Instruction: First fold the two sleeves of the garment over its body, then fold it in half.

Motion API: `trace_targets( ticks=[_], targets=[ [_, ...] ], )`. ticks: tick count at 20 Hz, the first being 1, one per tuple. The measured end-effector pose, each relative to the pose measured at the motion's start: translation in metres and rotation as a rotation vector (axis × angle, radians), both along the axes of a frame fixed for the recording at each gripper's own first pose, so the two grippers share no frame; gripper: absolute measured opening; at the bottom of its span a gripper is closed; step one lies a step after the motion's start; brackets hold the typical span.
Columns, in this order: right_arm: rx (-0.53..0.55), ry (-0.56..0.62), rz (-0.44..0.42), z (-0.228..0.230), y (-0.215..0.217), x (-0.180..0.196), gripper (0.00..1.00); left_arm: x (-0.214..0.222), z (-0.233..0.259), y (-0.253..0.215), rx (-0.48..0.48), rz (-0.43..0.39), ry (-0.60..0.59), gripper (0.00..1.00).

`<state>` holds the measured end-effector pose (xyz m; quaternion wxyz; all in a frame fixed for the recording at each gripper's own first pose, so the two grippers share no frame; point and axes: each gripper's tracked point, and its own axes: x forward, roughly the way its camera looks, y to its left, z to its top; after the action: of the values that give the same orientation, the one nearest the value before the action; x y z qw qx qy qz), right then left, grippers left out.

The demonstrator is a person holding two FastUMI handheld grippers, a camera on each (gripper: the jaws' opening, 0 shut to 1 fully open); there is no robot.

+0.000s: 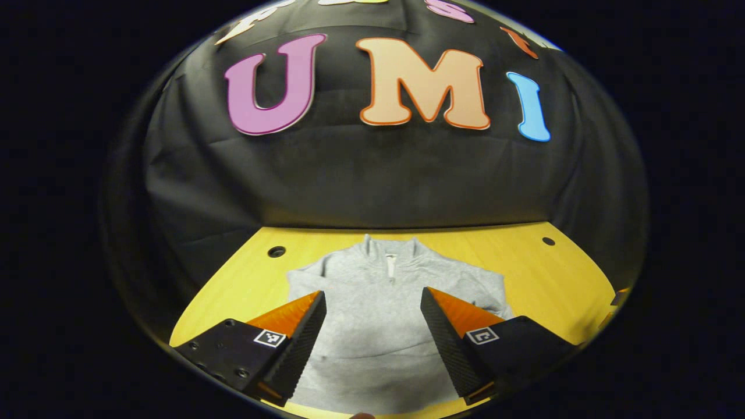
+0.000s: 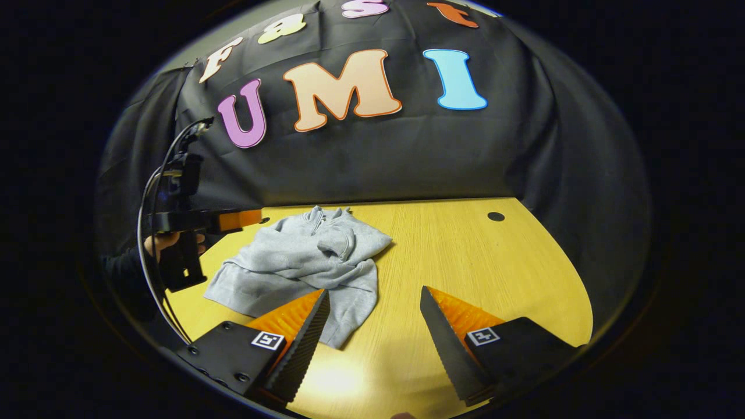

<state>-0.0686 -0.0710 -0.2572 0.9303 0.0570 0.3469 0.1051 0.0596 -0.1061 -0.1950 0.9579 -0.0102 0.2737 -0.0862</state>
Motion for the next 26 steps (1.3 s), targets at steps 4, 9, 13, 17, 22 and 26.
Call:
trace_targets(
  ticks=[4, 9, 13, 17, 22, 26],
  targets=[
    [0.022, 0.036, -0.007, -0.015, 0.023, 0.01, 0.98, -0.021, -0.009, 0.042, 0.012, 0.012, 0.008, 0.96],
    [0.001, 0.044, -0.004, -0.024, 0.045, 0.016, 0.98, -0.045, -0.037, 0.094, 0.039, 0.052, 0.06, 0.96],
    [-0.03, 0.067, 0.012, -0.036, 0.062, 0.016, 0.98, -0.064, -0.06, 0.121, 0.002, 0.12, 0.128, 0.96],
    [-0.065, 0.112, 0.023, -0.057, 0.072, 0.006, 0.98, -0.085, -0.092, 0.133, -0.017, 0.109, 0.192, 0.96],
    [-0.117, 0.193, 0.026, -0.093, 0.08, -0.007, 0.98, -0.107, -0.128, 0.141, -0.021, 0.106, 0.281, 0.96],
    [-0.182, 0.259, 0.029, -0.117, 0.076, -0.016, 0.98, -0.116, -0.149, 0.143, -0.047, 0.11, 0.335, 0.97]
  ],
)
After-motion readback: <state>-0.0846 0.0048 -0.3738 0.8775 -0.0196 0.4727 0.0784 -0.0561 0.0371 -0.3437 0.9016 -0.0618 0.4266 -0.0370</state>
